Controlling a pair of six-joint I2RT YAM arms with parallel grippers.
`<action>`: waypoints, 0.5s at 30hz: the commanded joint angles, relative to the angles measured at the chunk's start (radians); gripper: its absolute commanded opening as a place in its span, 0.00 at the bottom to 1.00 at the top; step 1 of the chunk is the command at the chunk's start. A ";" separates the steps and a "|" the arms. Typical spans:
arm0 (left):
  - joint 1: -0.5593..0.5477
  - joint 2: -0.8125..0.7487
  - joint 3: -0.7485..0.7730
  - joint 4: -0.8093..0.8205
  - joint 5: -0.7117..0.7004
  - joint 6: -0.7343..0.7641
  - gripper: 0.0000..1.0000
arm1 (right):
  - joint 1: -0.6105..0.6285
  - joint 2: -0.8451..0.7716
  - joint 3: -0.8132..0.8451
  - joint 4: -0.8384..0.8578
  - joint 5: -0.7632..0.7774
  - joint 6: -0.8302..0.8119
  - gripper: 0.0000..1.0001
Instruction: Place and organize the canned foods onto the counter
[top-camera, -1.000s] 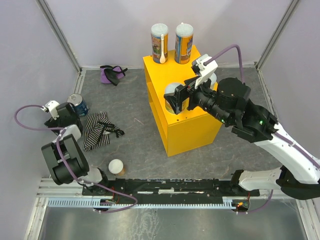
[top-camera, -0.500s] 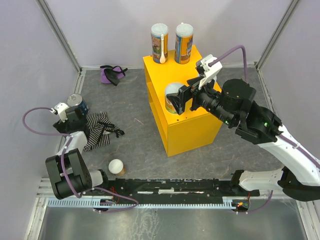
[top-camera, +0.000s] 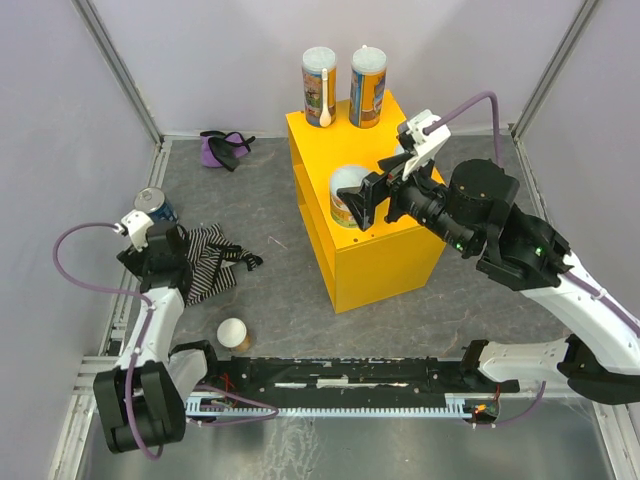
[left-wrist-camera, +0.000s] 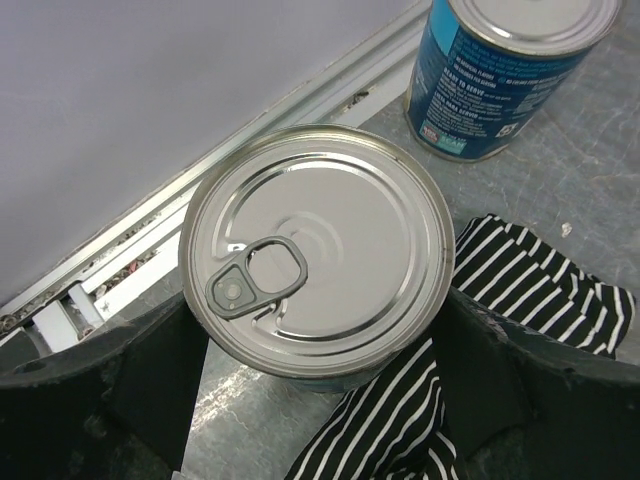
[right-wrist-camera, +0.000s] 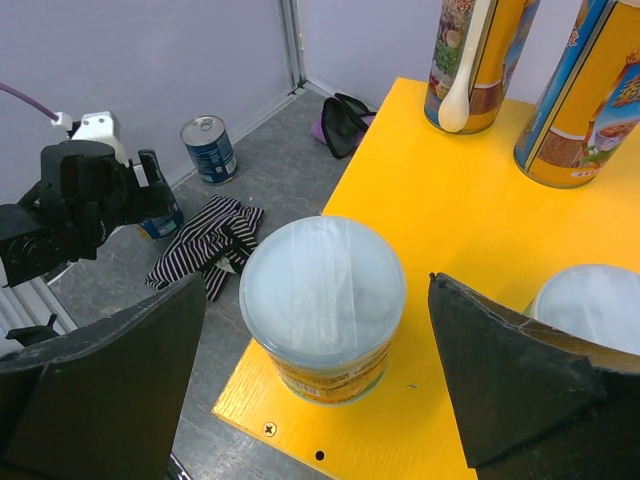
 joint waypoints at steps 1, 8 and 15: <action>-0.027 -0.125 0.033 0.068 -0.118 -0.052 0.03 | 0.005 -0.023 0.039 0.002 0.023 -0.016 1.00; -0.072 -0.246 0.068 -0.058 -0.144 -0.090 0.03 | 0.006 -0.002 0.107 -0.053 0.047 -0.022 0.99; -0.147 -0.318 0.171 -0.167 -0.170 -0.092 0.03 | 0.005 -0.005 0.127 -0.072 0.071 -0.023 0.99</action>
